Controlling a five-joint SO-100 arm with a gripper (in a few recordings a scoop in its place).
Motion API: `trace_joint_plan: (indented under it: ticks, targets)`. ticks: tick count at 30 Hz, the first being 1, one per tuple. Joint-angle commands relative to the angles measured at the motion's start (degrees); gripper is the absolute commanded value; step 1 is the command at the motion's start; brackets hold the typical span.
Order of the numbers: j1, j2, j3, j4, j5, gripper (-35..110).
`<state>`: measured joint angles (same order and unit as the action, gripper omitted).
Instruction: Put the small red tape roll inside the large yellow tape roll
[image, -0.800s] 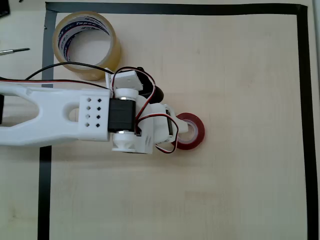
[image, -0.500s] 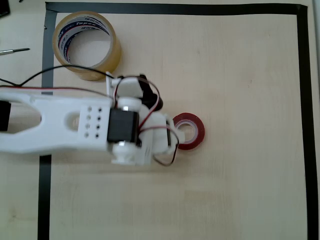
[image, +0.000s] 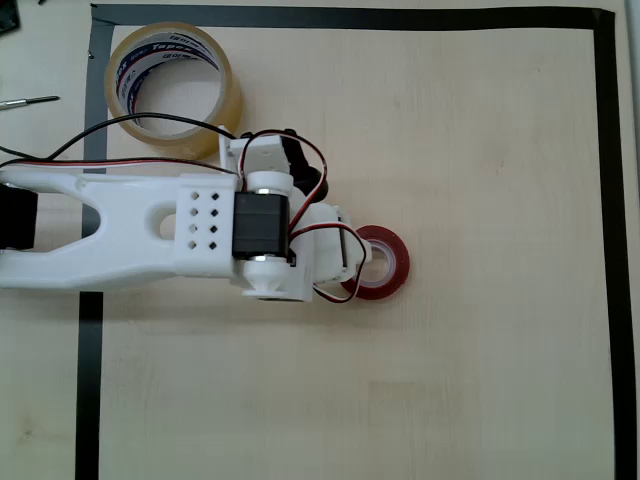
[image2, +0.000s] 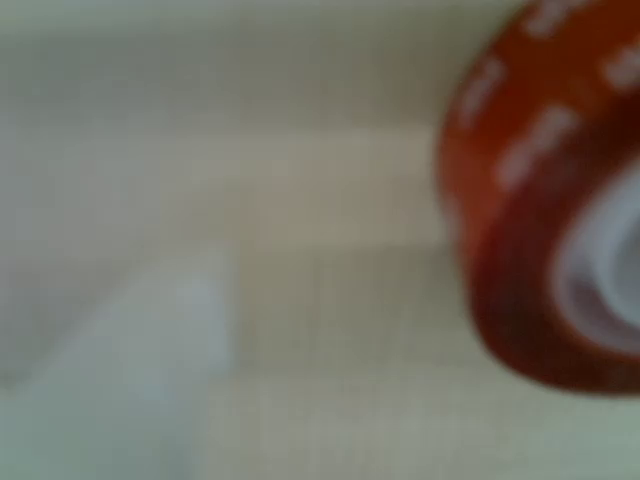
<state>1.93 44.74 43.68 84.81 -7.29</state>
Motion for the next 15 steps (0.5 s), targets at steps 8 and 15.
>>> trace_joint_plan:
  ticks: [8, 15]
  targets:
    - [-5.4, 1.8, -9.1, 4.1, 6.2, 26]
    - [-4.1, 1.6, -13.4, 7.0, 5.9, 26]
